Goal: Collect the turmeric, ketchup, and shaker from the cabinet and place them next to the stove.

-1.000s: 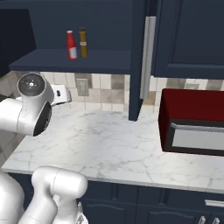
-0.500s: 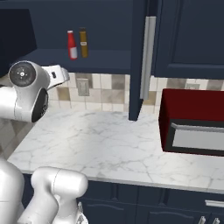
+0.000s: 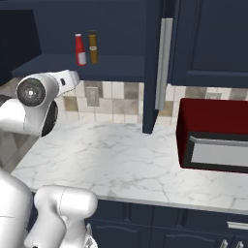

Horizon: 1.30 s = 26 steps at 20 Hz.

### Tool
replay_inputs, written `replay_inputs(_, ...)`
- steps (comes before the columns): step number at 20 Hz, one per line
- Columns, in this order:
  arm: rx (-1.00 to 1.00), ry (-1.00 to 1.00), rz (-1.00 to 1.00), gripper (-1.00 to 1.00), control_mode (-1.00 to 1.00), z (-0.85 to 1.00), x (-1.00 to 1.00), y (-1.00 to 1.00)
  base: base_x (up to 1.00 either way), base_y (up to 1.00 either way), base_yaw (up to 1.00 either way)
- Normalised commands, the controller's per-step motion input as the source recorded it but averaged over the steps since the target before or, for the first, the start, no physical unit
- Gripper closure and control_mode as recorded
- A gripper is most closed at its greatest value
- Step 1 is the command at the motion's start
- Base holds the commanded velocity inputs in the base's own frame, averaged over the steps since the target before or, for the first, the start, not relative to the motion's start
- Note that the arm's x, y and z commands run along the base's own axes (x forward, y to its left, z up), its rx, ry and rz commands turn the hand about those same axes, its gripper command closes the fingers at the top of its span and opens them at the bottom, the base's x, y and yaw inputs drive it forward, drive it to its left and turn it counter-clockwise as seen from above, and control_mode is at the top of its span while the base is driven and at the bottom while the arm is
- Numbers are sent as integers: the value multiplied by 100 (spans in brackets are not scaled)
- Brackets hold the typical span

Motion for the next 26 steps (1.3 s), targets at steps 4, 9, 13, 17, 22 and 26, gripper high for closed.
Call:
replay_inputs(4, 39, 0, -1, -100, -100, 10, 17, -31, 0, 0, 0)
replay_inputs(9, 16, 5, -2, -100, -100, 16, 29, -2, 0, 0, 0)
replay_inputs(13, -4, 11, 0, -100, -100, 7, 42, 0, 0, 0, 0)
replay_inputs(17, -1, 0, 0, -100, -100, 30, 37, 0, 0, 0, 0)
replay_inputs(22, 0, 0, 0, -100, -100, 28, 34, -1, 0, 0, 0)
replay_inputs(26, 0, 0, 0, -100, -100, 8, 34, -2, 0, 0, 0)
